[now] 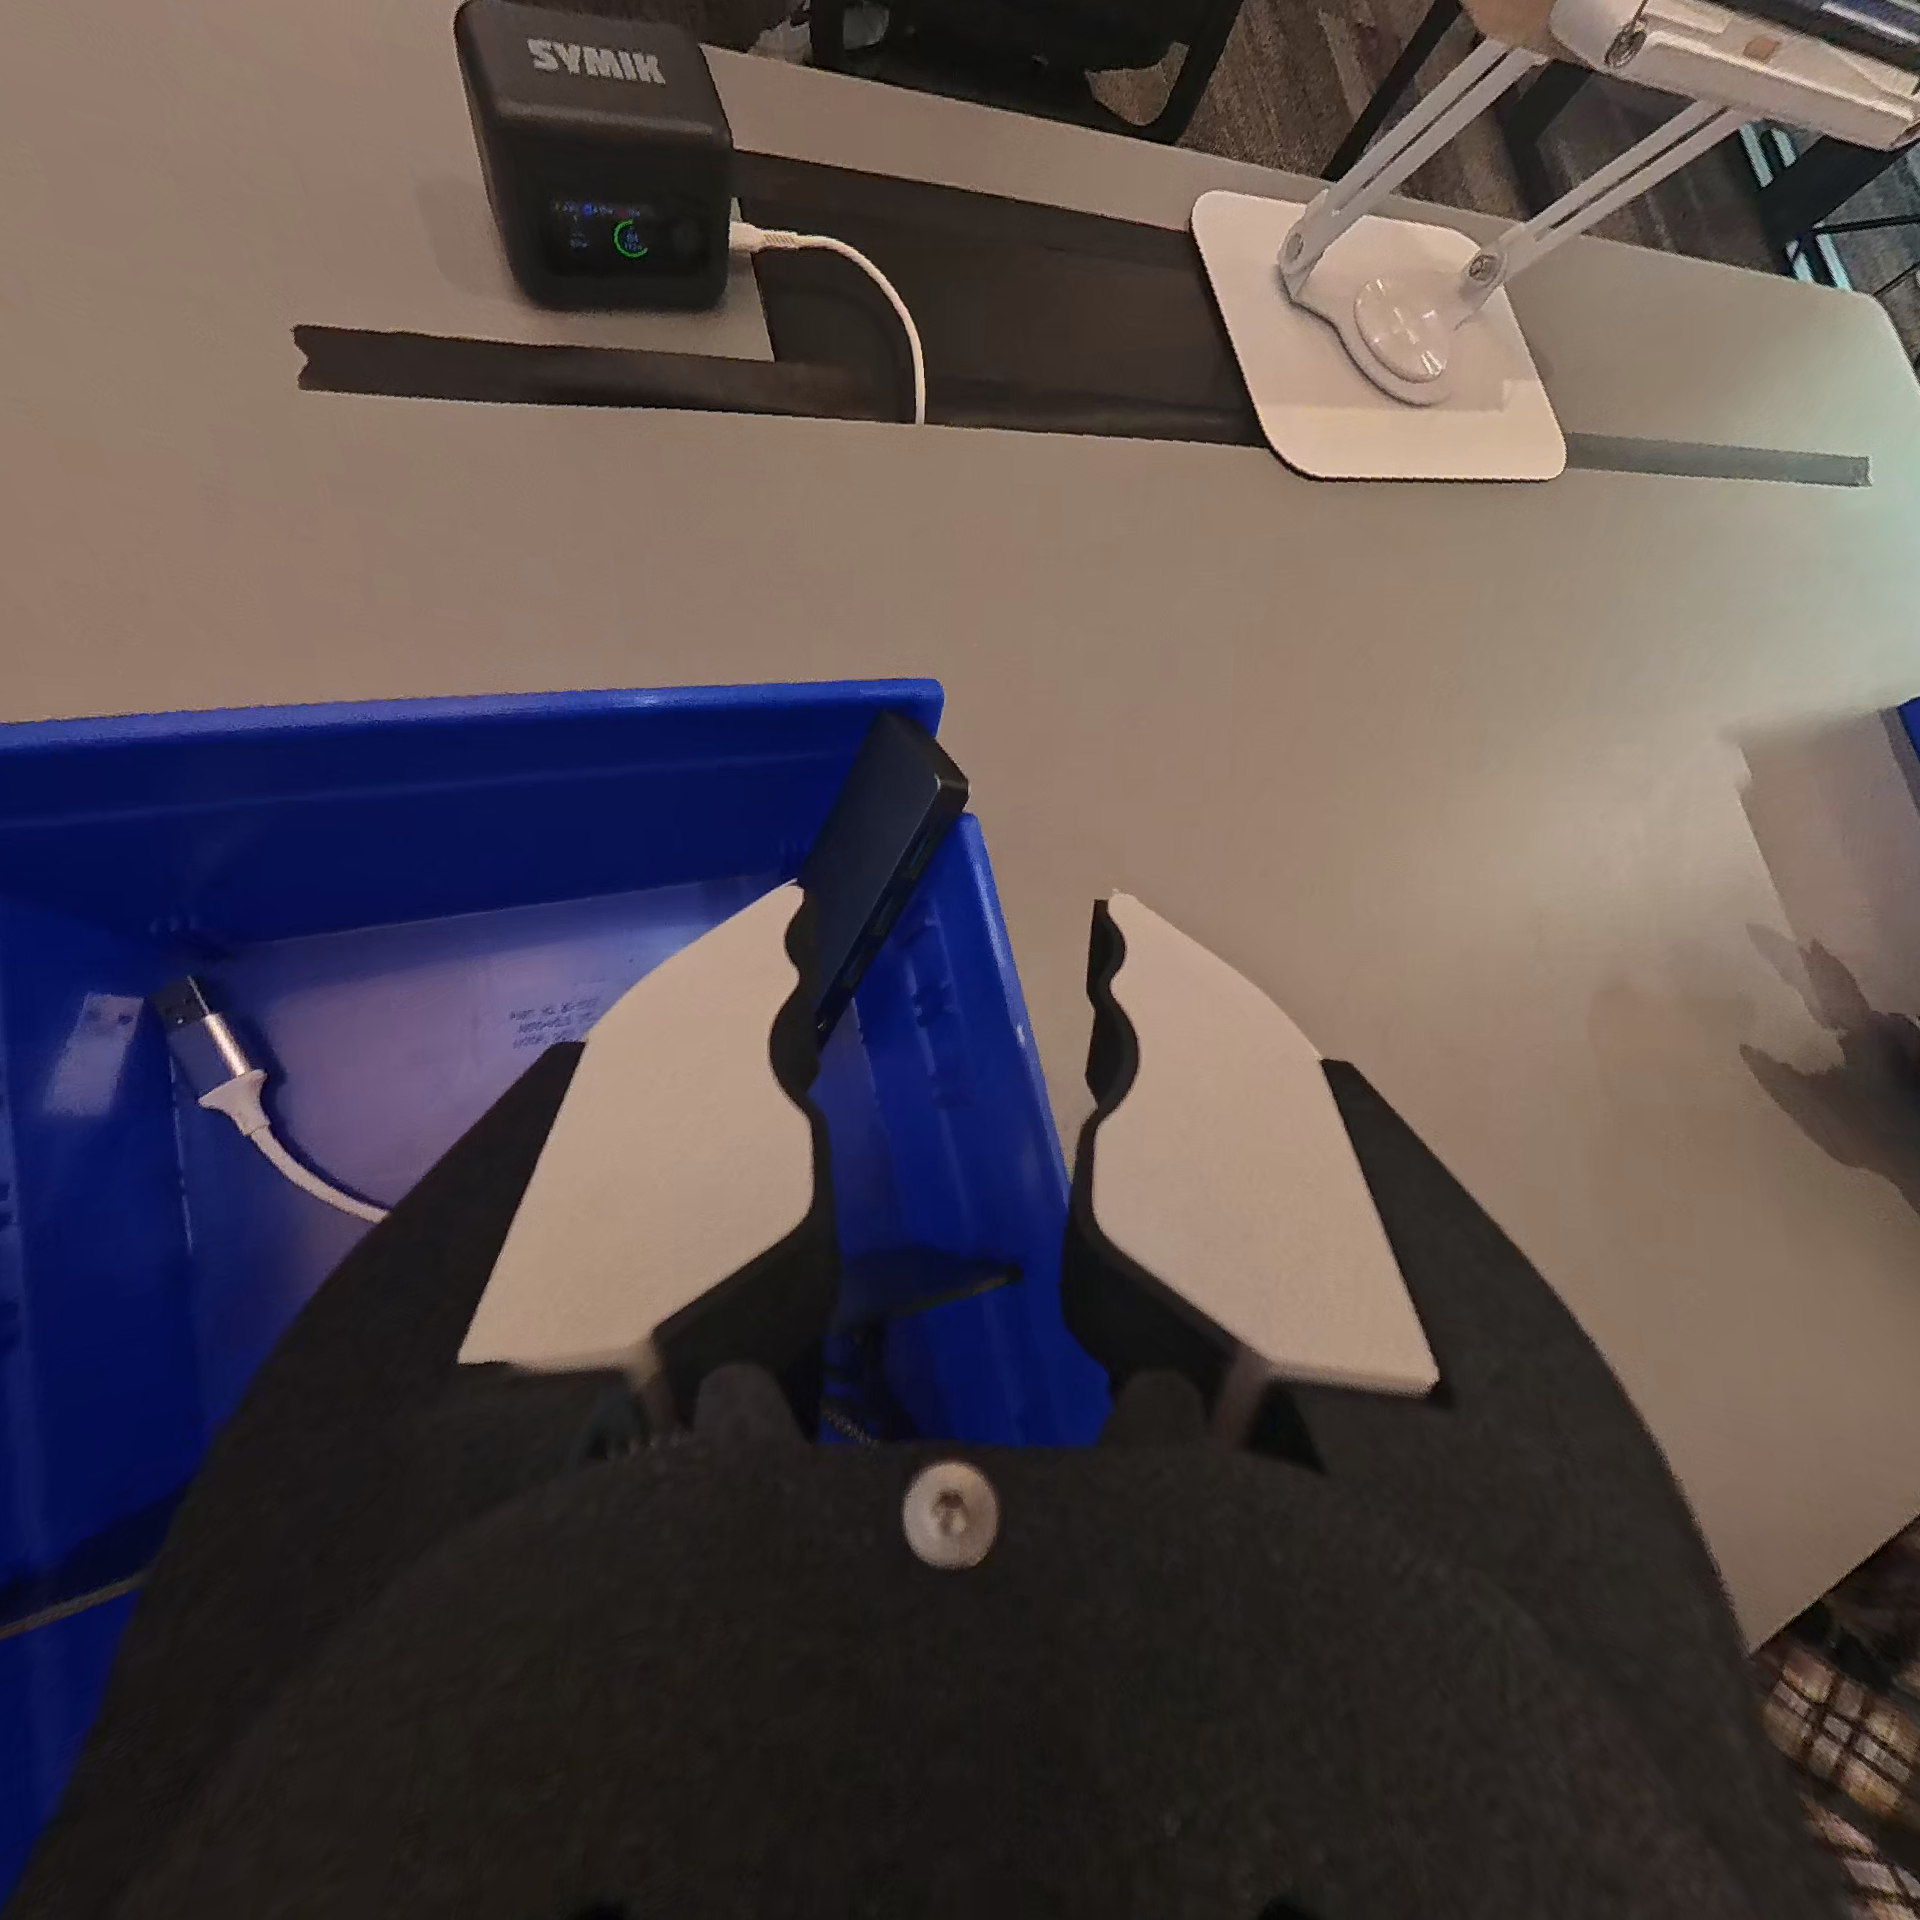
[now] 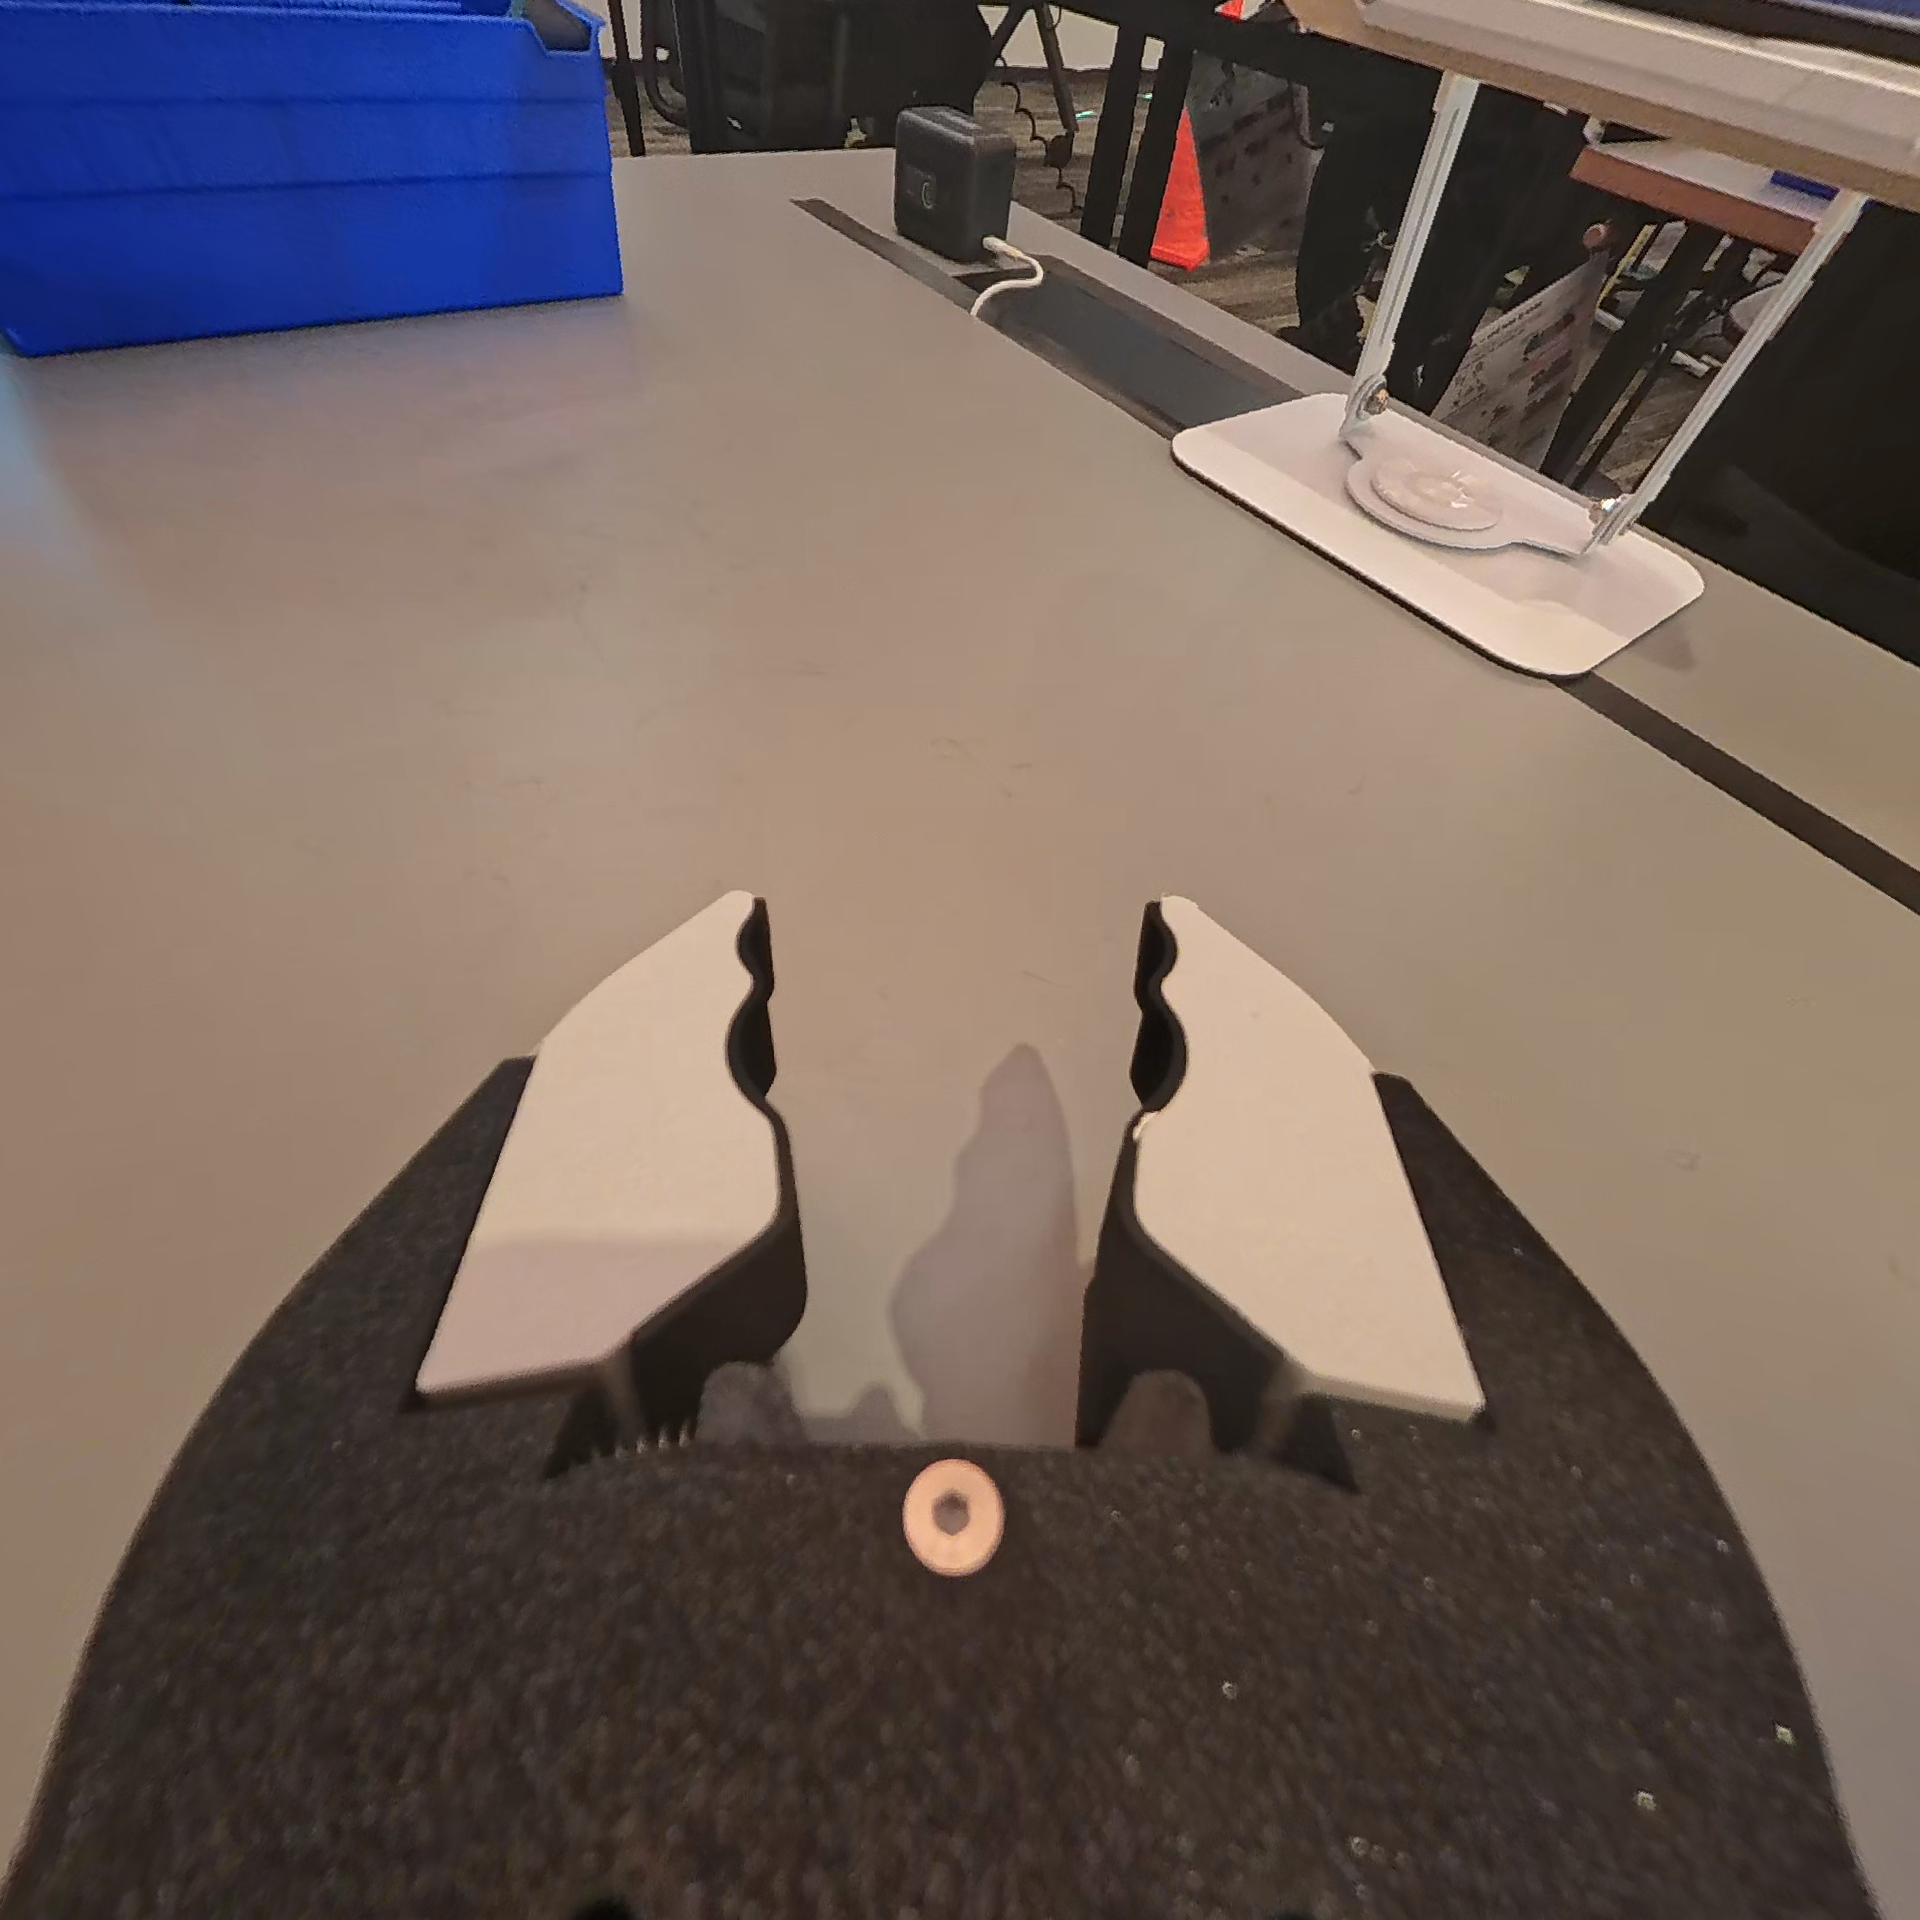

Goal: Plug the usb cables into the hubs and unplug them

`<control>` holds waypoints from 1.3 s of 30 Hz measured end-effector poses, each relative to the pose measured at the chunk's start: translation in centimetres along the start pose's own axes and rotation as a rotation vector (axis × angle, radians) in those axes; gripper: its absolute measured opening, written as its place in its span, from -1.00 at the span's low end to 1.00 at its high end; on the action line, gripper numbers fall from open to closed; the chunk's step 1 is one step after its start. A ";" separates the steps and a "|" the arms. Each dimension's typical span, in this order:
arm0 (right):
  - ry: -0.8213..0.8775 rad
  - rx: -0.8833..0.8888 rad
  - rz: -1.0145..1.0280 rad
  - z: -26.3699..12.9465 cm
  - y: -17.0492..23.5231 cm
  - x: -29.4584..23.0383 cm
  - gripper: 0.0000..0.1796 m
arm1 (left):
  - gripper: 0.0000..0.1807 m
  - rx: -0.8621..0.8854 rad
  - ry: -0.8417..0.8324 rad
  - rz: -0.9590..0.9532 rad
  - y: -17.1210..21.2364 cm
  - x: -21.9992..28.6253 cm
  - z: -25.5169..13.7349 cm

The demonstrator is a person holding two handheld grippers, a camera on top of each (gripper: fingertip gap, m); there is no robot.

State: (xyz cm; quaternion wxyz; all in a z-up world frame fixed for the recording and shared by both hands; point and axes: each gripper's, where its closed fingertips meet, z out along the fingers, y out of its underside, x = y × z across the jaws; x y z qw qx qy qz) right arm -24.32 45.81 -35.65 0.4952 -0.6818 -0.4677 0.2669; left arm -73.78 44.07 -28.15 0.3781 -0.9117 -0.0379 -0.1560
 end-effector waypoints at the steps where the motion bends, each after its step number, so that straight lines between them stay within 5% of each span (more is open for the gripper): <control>1: 0.000 0.001 0.000 0.0 0.0 0.0 -0.26 | -0.46 0.001 0.005 -0.004 -0.1 0.0 0.1; 21: 0.000 -0.005 0.002 0.1 0.1 0.1 -0.26 | -0.55 -0.057 0.052 -0.047 -0.5 -0.5 3.2; 39: 0.001 -0.005 0.005 0.0 0.2 0.3 -0.26 | -0.76 -0.188 -0.159 0.117 -0.1 -0.8 5.8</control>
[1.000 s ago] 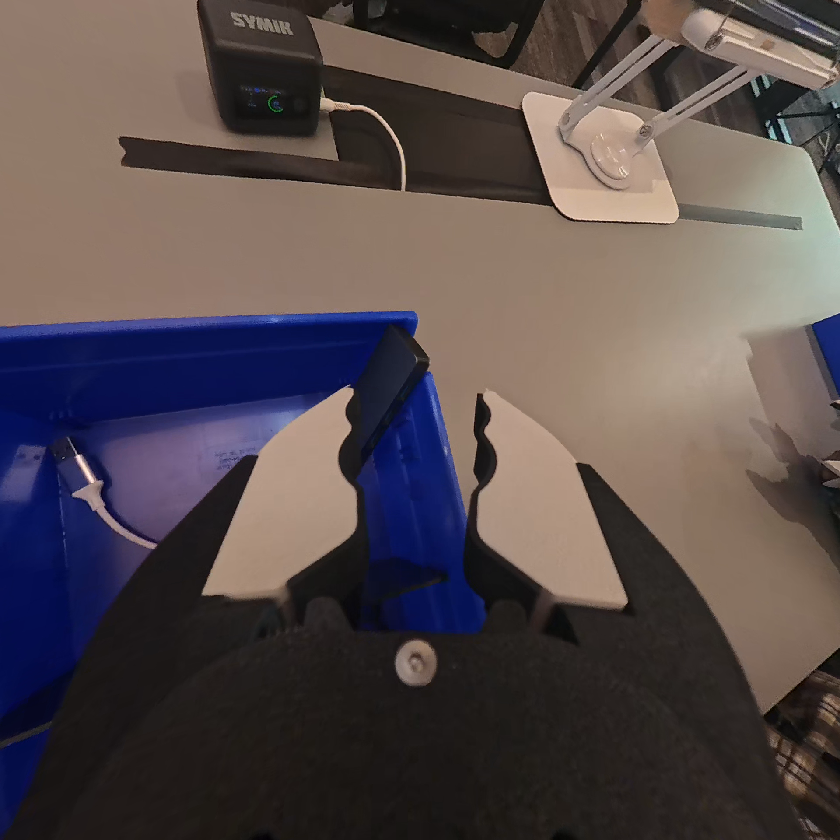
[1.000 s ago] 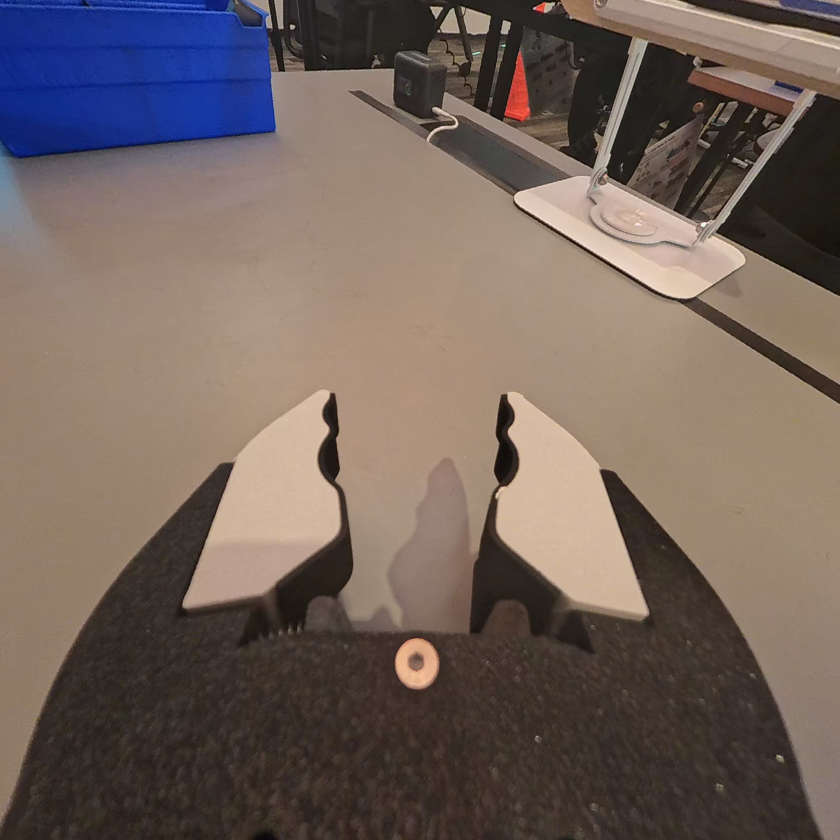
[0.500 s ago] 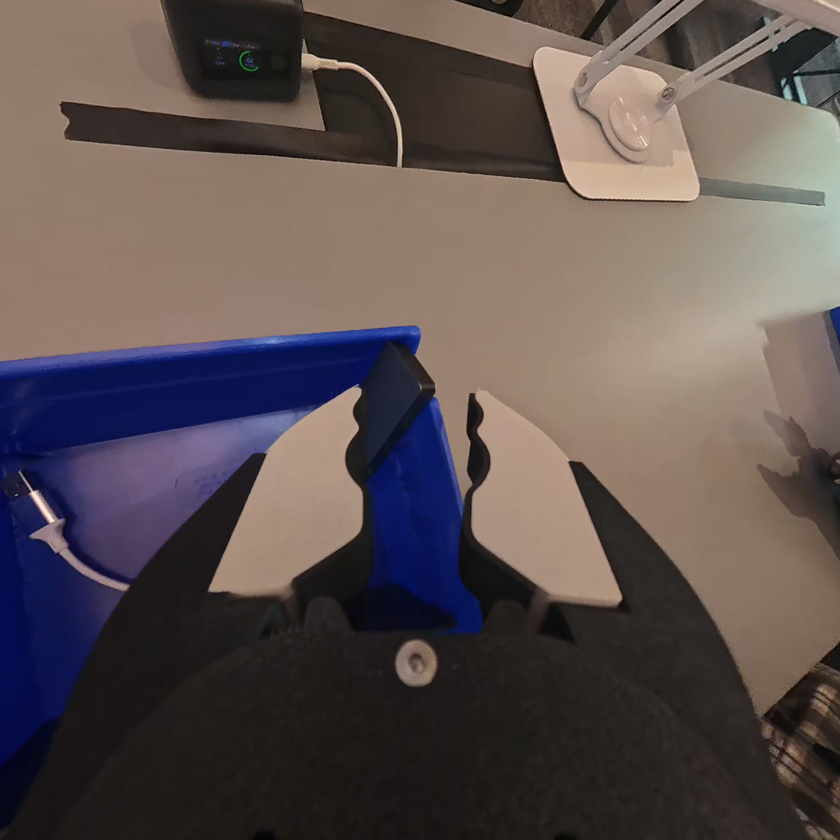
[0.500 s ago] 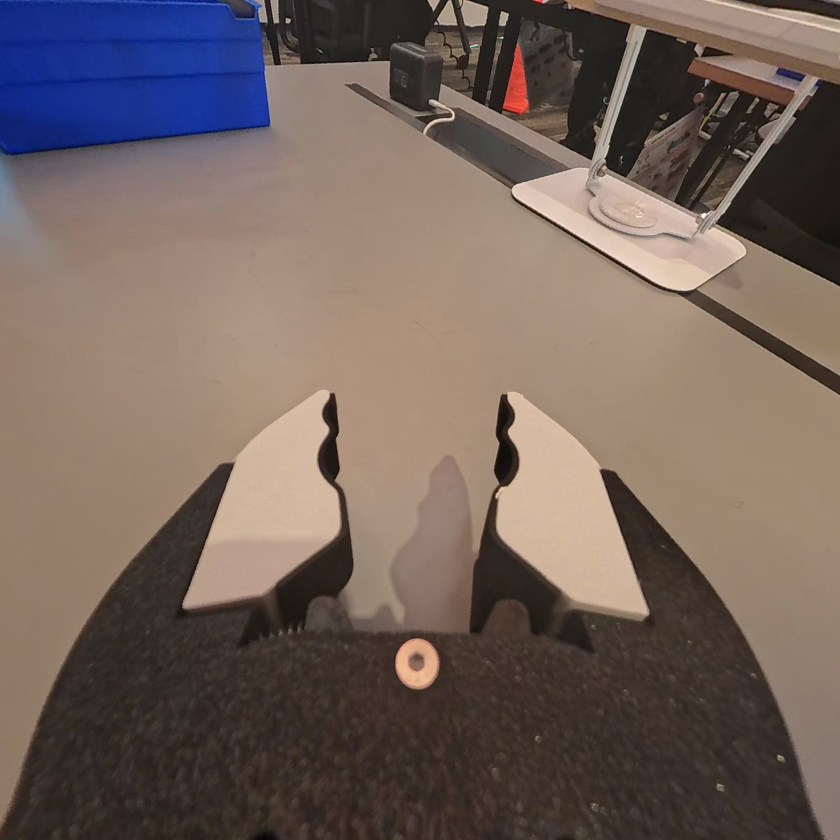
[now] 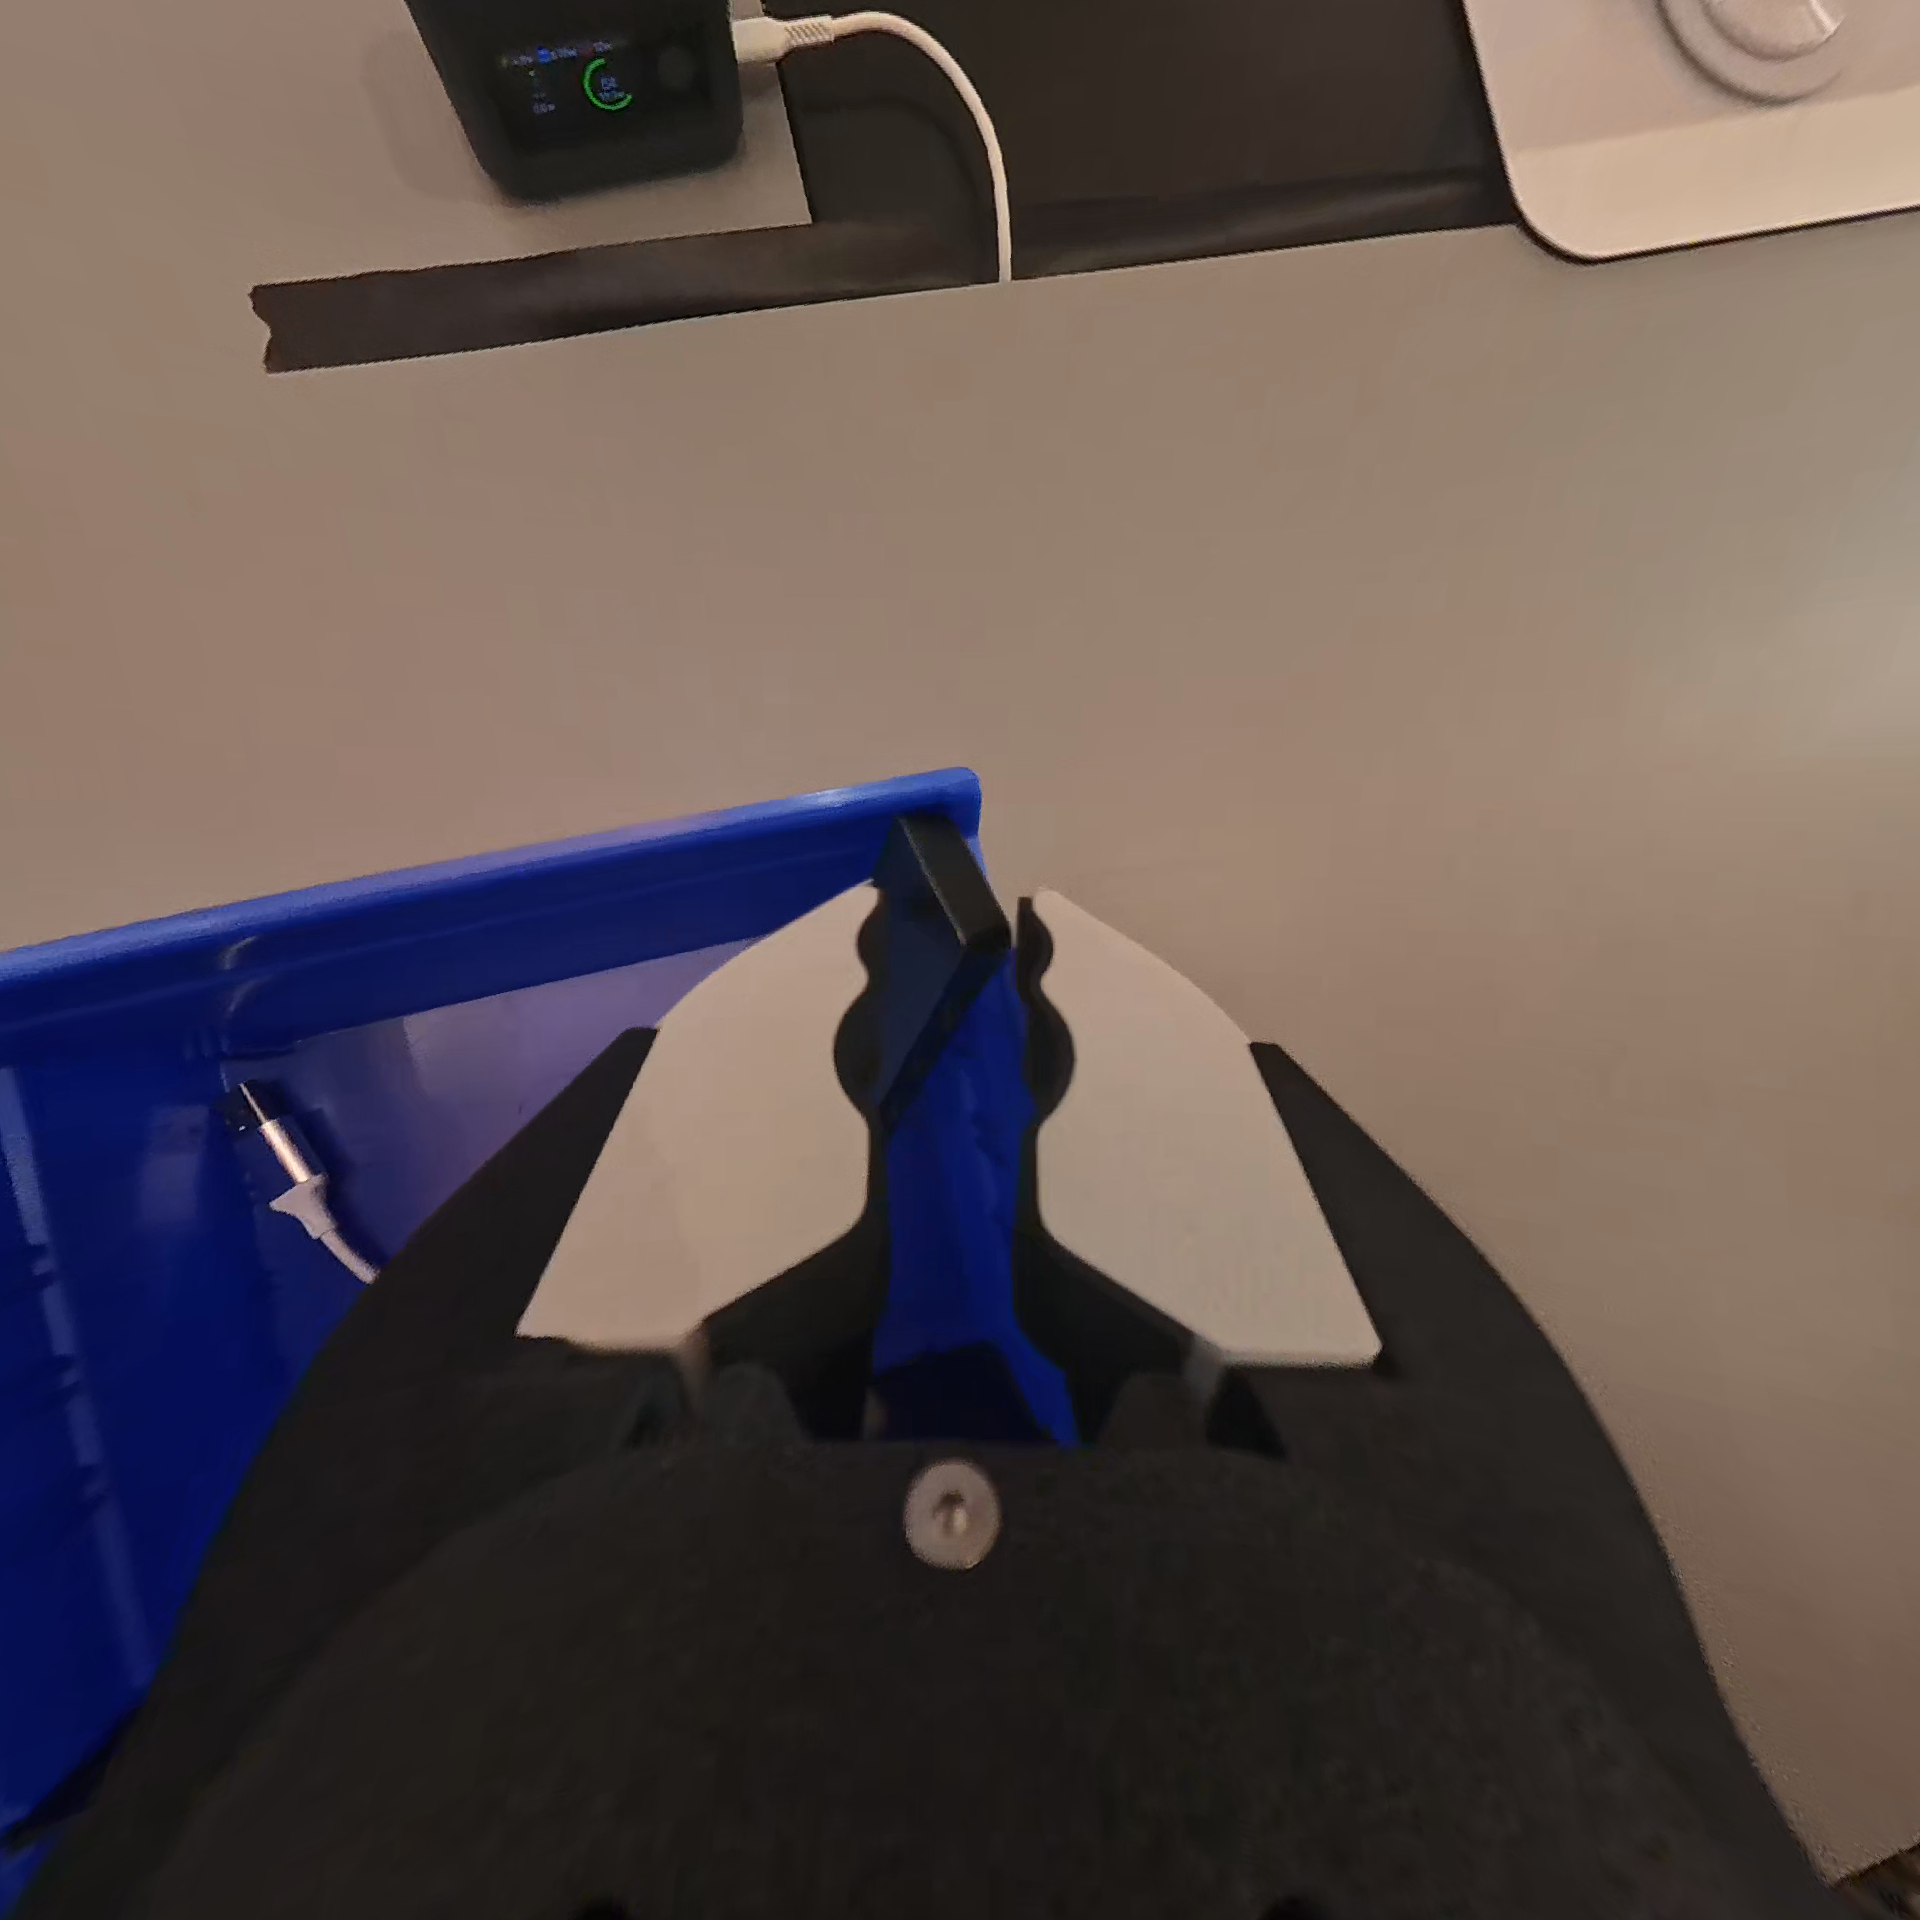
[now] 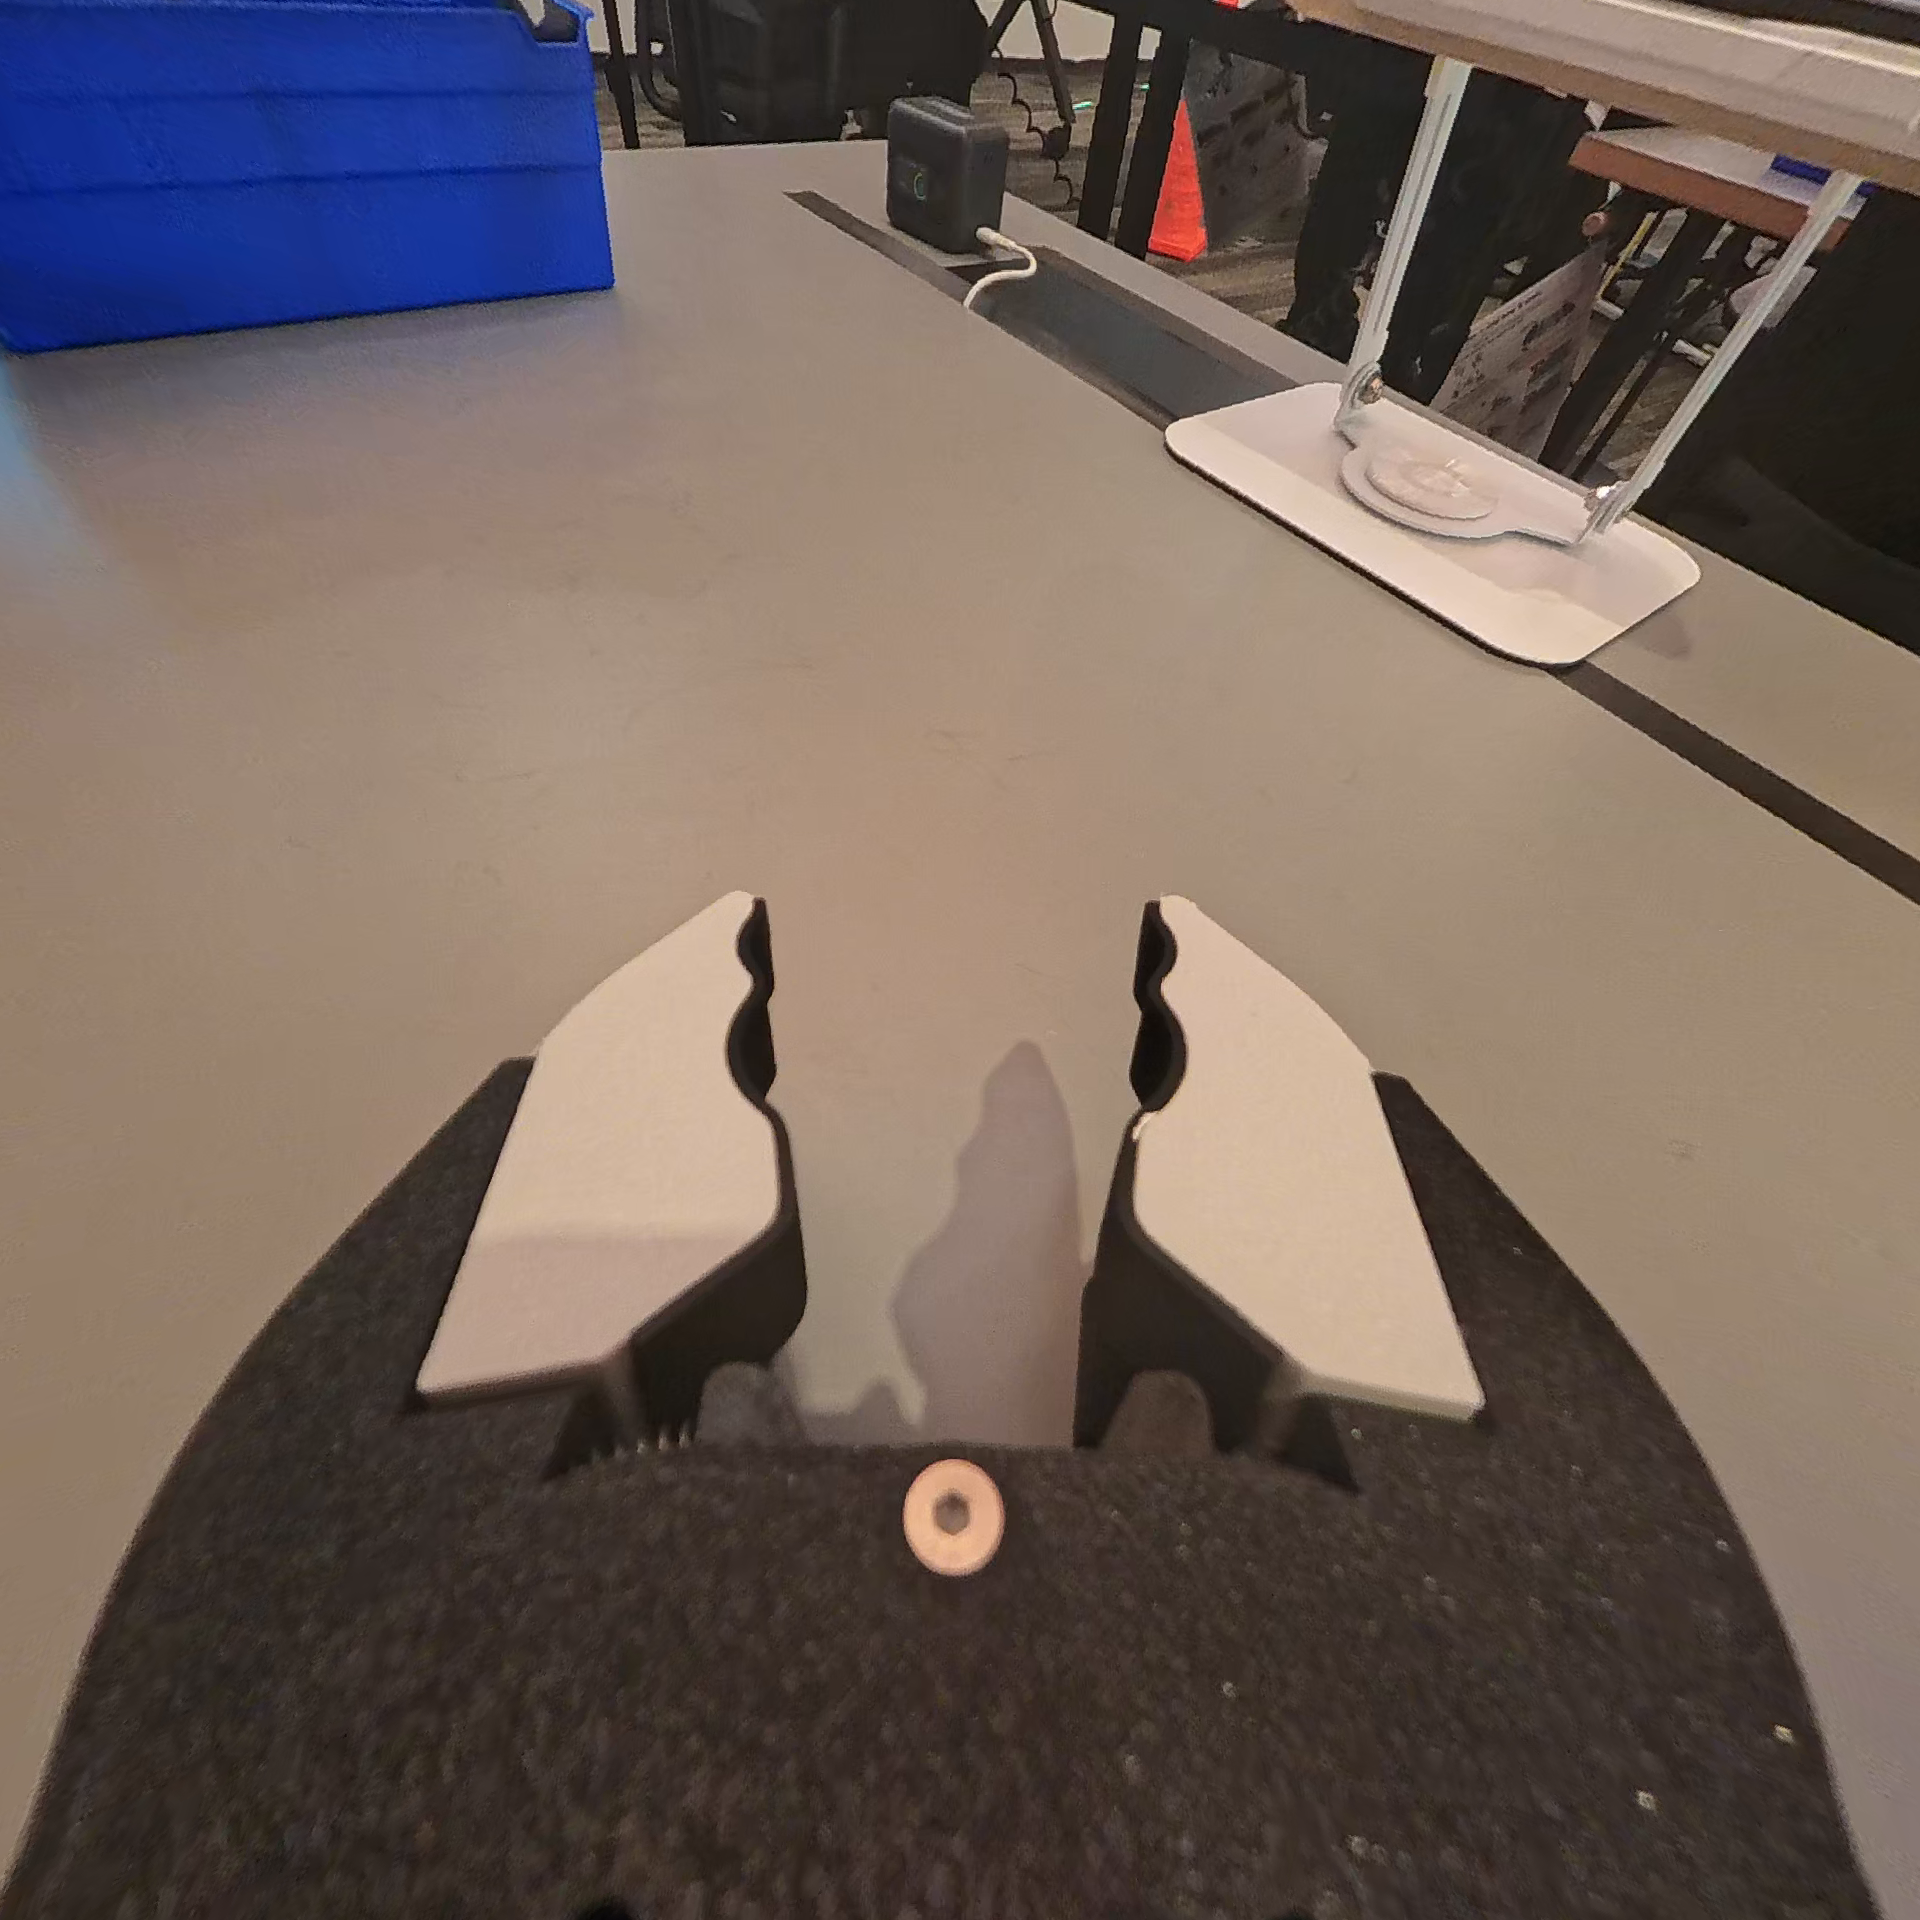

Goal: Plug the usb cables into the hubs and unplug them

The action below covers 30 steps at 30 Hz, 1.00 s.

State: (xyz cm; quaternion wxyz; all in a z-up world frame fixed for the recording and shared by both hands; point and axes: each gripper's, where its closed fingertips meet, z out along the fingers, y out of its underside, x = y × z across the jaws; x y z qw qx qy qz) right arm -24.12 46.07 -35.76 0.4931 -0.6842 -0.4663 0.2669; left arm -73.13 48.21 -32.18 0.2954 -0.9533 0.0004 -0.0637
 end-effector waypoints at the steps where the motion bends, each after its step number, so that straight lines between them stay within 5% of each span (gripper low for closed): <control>1: 0.000 0.000 -0.001 0.0 0.0 0.0 -0.26 | -0.78 -0.002 -0.004 0.007 0.0 0.0 0.0; 30: -0.005 0.000 0.001 0.1 0.1 0.0 -0.27 | -0.88 0.051 -0.065 0.051 -0.4 -1.4 -0.8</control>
